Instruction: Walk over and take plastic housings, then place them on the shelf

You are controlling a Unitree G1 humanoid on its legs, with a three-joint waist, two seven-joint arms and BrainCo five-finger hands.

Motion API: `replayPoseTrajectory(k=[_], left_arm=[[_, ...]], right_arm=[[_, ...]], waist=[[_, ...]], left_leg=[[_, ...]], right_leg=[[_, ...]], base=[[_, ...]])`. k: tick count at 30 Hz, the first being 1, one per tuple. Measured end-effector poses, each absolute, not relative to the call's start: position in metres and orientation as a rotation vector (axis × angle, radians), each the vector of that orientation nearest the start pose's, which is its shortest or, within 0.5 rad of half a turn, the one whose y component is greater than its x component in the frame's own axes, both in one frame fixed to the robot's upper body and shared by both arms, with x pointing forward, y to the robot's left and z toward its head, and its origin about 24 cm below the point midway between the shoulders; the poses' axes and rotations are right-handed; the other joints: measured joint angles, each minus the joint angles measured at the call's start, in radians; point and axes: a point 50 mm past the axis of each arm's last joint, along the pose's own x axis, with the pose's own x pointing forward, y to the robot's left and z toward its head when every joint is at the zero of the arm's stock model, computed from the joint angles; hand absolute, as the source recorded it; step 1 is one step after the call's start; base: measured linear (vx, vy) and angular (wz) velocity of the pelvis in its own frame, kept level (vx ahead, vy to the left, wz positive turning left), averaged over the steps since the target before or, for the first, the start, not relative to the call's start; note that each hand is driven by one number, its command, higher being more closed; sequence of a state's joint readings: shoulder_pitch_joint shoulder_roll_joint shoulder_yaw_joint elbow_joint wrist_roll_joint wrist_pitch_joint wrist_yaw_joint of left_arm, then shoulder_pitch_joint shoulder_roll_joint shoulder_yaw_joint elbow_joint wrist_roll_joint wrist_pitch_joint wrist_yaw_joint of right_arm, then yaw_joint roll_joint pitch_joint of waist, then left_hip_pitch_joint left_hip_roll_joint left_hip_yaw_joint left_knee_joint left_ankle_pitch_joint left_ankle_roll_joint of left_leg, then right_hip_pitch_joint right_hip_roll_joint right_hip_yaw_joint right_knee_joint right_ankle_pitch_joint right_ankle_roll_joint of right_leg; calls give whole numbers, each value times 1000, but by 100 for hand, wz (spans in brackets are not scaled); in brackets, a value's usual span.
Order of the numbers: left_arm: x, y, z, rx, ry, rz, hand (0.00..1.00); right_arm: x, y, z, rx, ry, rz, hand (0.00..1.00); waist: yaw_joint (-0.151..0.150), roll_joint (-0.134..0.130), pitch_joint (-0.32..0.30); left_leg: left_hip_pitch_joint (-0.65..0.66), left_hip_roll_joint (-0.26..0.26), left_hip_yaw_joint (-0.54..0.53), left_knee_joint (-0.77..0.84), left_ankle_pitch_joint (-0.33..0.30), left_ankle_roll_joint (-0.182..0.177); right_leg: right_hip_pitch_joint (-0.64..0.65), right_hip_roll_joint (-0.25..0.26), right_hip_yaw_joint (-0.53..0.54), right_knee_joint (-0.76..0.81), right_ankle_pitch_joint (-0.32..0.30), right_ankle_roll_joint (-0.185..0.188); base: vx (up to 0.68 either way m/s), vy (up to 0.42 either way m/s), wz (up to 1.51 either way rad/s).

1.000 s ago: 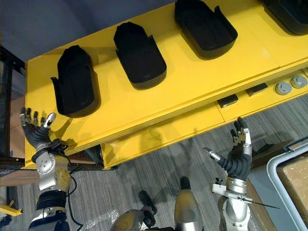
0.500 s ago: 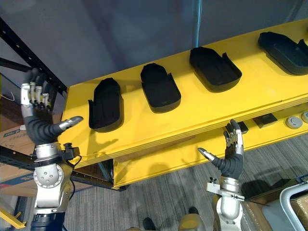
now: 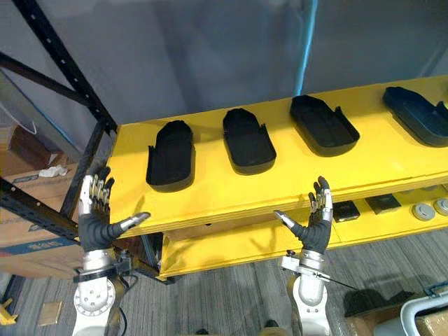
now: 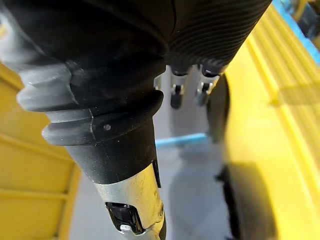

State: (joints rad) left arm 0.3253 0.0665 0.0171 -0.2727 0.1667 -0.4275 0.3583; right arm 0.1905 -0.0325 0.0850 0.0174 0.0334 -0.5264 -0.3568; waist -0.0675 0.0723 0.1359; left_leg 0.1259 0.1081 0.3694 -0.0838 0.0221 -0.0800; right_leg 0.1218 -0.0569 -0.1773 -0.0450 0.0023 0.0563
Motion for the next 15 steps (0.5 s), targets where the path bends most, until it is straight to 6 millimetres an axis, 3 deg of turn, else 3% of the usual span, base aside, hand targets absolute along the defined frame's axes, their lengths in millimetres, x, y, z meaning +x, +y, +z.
replayPoseTrajectory(k=[6,8,9,11,15], left_arm=[[169,206,43,278,-288,703,0],[161,215,10,300,-132,794,0],[160,216,6,304,-110,805,0],[138,223,-39,304,135,865,0],[109,222,-80,320,402,842,0]], right_arm=[[209,-156,30,78,-258,-345,0],[207,-156,18,71,-200,-372,0],[207,-156,16,70,-193,-374,0],[204,-155,-2,60,-109,-412,0],[198,-158,-22,30,6,-470,0]], waist=[[27,-19,-10],[27,-33,-19],[27,-35,-20],[32,-50,-28],[52,-55,-29]], left_leg=[[-11,-1,-14,0,2,-3],[-23,-2,-36,0,5,-6],[-23,-2,-36,0,5,-6],[-16,-2,-39,0,5,-6],[-1,-4,-41,-5,5,-6]], right_leg=[[2,-1,-18,-5,1,1],[4,-2,-43,-7,1,2],[4,-2,-43,-7,1,2],[14,-4,-49,-10,1,2],[36,-6,-58,-16,-2,4]], base=[[16,-7,9],[41,-11,24],[32,-7,12],[29,-2,5],[-13,2,6]])
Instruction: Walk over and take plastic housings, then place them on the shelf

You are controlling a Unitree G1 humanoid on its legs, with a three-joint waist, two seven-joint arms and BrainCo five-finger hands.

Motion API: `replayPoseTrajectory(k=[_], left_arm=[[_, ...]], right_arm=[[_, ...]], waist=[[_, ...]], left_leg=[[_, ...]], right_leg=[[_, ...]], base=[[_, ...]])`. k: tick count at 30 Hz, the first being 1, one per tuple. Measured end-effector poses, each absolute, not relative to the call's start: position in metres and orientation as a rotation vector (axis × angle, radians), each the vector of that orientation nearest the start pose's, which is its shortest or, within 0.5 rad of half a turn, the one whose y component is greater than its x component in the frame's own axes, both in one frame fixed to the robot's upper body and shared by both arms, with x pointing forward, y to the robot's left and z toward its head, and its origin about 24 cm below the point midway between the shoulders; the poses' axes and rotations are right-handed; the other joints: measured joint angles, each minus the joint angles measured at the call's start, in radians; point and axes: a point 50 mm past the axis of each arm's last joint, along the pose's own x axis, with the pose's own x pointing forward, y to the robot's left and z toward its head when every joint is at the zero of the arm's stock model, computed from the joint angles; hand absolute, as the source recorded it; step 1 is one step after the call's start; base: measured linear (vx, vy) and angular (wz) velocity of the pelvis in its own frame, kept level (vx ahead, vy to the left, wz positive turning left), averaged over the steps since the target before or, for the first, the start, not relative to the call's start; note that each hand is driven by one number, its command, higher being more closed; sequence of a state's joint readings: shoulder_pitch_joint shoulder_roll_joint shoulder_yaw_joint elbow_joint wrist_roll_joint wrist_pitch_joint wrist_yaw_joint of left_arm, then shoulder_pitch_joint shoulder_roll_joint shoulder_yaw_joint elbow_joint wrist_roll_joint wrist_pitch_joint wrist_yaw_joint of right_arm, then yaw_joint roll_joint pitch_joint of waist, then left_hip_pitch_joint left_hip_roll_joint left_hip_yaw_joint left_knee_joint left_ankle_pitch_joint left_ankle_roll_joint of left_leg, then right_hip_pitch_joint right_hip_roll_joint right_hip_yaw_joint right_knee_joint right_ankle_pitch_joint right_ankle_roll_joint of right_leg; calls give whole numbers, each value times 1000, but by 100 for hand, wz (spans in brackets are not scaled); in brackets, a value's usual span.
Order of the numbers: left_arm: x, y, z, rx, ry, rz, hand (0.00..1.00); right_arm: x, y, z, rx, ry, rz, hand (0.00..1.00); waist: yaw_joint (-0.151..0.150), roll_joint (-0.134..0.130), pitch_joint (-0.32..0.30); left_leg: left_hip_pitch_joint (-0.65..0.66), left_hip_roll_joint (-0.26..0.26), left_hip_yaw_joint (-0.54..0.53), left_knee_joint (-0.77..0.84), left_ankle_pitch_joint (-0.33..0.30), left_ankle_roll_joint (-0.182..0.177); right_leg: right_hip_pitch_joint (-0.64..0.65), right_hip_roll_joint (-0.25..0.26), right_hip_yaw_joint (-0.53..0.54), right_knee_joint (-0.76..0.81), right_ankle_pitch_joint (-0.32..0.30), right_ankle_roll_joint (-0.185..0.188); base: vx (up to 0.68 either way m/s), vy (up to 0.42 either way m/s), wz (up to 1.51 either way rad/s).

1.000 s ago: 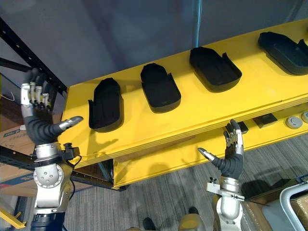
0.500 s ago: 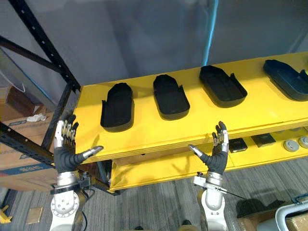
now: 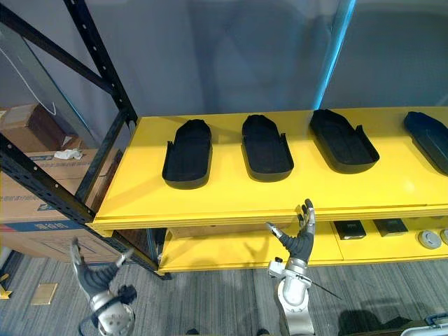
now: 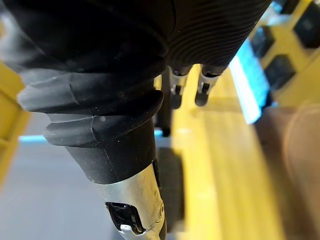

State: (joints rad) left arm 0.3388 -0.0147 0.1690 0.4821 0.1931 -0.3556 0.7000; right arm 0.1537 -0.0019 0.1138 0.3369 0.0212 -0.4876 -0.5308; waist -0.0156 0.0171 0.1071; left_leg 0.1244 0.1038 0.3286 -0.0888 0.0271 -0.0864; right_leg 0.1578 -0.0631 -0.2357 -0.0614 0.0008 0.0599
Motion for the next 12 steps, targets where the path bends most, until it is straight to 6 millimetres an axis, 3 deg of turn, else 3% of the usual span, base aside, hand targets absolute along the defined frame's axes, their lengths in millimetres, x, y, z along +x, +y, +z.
replayPoseTrajectory(k=[2,6,12], left_arm=[[85,225,-103,324,582,876,0],[54,233,-118,210,737,1035,0],[44,246,-121,0,758,1220,0]], right_arm=[[190,-165,-40,-7,110,-565,0],[166,-194,-54,5,200,-836,0],[114,-233,-67,-42,302,-1146,0]], waist=[[3,-2,-1],[4,-2,1],[1,-2,1]], left_leg=[[5,0,-1,-1,0,-1],[16,0,19,-1,-7,-4],[48,15,146,-1,-26,-17]], right_leg=[[4,-1,-7,0,-4,-1],[15,-5,-5,1,-11,0],[8,-12,29,27,-25,4]], base=[[-34,4,7],[-15,13,-4],[17,21,-16]])
